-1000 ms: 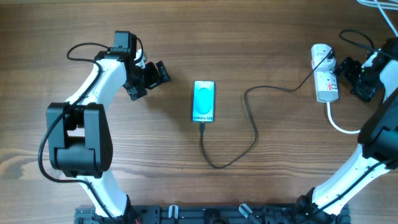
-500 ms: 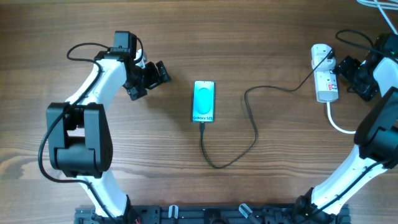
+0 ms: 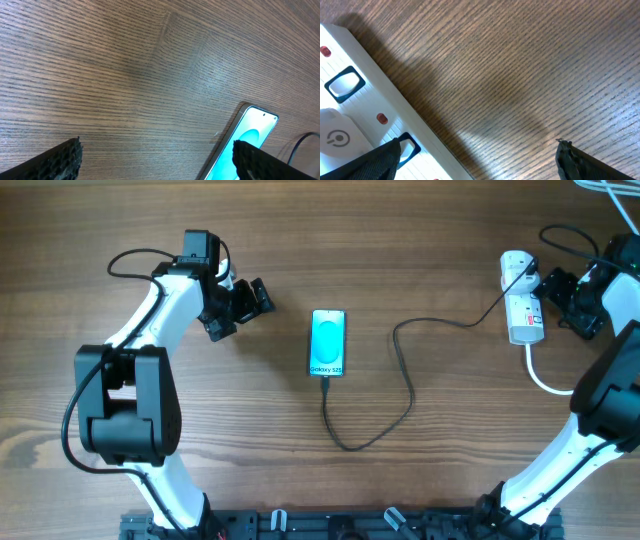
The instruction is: Plug charger to phone and switch on socket
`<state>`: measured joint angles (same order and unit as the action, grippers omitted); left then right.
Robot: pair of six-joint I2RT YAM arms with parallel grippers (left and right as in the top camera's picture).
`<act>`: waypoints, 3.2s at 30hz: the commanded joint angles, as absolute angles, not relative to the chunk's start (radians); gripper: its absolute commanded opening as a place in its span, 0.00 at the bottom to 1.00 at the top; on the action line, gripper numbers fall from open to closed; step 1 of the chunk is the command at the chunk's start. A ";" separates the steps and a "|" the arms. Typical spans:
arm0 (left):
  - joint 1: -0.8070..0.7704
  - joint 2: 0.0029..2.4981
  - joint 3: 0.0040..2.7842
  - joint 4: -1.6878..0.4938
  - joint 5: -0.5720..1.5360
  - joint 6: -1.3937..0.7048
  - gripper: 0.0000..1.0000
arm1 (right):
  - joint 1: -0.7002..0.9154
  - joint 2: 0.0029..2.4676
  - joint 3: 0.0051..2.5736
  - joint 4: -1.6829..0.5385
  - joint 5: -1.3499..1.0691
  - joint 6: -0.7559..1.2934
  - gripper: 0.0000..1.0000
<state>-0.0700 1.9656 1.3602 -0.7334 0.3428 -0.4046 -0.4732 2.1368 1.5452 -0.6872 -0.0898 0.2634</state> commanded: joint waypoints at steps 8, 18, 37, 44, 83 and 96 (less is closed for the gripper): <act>-0.067 1.943 1.352 -0.733 0.351 -0.400 1.00 | -0.461 2.152 1.529 -0.729 -0.133 0.236 1.00; -0.067 1.943 1.352 -0.733 0.351 -0.400 1.00 | -0.457 2.152 1.529 -0.758 -0.128 0.210 1.00; -0.067 1.943 1.352 -0.733 0.350 -0.400 1.00 | -0.472 2.005 1.552 -0.873 -0.113 0.041 1.00; -0.067 1.943 1.352 -0.733 0.351 -0.400 1.00 | -0.471 2.005 1.552 -0.839 -0.113 0.041 1.00; -0.068 1.908 1.352 -0.733 0.350 -0.400 1.00 | -0.471 2.005 1.552 -0.662 -0.113 0.041 1.00; -0.138 1.536 1.251 -0.483 0.261 -0.157 1.00 | -0.471 2.005 1.552 -0.662 -0.113 0.041 1.00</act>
<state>-0.1089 1.5780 1.3396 -0.5739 0.2955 -0.2359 -0.4679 2.0193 1.5543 -0.6666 -0.0975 0.0540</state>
